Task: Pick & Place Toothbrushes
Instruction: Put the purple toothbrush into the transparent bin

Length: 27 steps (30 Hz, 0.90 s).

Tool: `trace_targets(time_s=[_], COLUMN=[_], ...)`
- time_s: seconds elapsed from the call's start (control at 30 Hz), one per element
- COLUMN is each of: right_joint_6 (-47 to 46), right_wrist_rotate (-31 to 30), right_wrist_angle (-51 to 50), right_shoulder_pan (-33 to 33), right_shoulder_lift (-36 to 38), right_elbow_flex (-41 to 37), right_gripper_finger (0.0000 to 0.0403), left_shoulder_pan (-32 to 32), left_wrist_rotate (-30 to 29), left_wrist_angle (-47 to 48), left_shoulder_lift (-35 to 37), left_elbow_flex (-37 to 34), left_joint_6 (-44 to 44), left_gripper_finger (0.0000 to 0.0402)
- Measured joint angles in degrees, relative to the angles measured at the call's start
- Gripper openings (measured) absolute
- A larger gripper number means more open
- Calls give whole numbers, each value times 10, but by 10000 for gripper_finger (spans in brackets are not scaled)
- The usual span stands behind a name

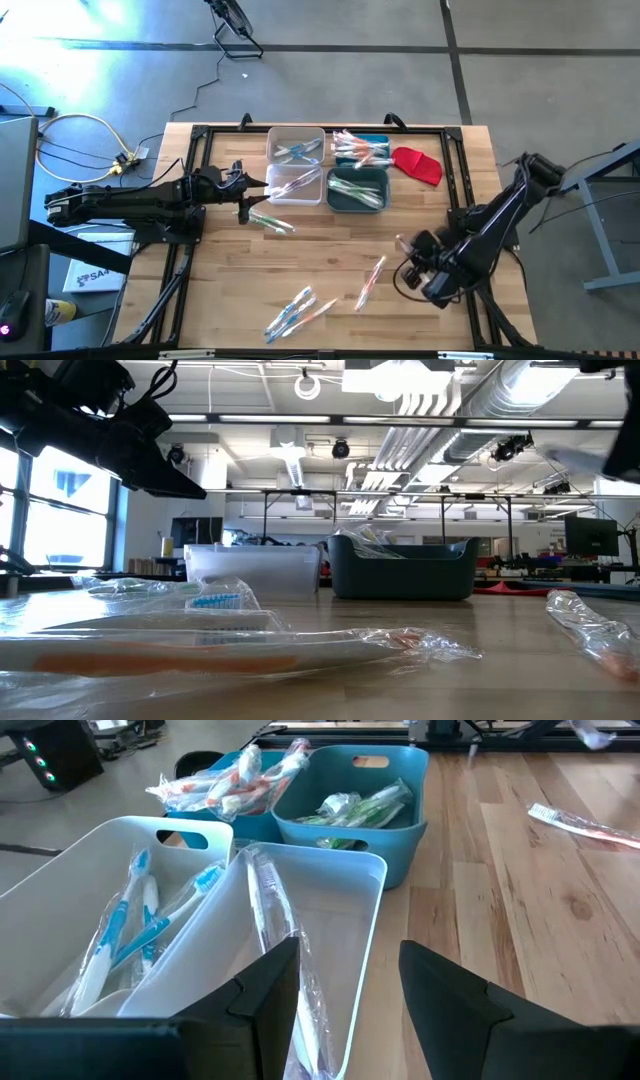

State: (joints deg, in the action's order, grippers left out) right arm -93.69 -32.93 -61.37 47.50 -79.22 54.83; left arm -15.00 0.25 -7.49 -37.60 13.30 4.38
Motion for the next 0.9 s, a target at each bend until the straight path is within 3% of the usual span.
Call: trace_targets(time_s=[0.17, 0.47, 0.9], right_joint_6=[86, 197, 311], right_wrist_rotate=[-63, -70, -167], right_wrist_angle=[6, 6, 36], right_shoulder_pan=[-32, -75, -81], right_shoulder_lift=[31, 74, 110], right_elbow_flex=[0, 0, -4], right_gripper_finger=[15, 15, 15], left_shoulder_pan=[0, 0, 0], left_wrist_rotate=[0, 3, 23], left_wrist_angle=[0, 0, -35], left_shoulder_lift=[0, 0, 0], left_elbow_flex=[0, 0, 0], left_joint_6=[0, -33, -82], left_gripper_finger=[171, 171, 171])
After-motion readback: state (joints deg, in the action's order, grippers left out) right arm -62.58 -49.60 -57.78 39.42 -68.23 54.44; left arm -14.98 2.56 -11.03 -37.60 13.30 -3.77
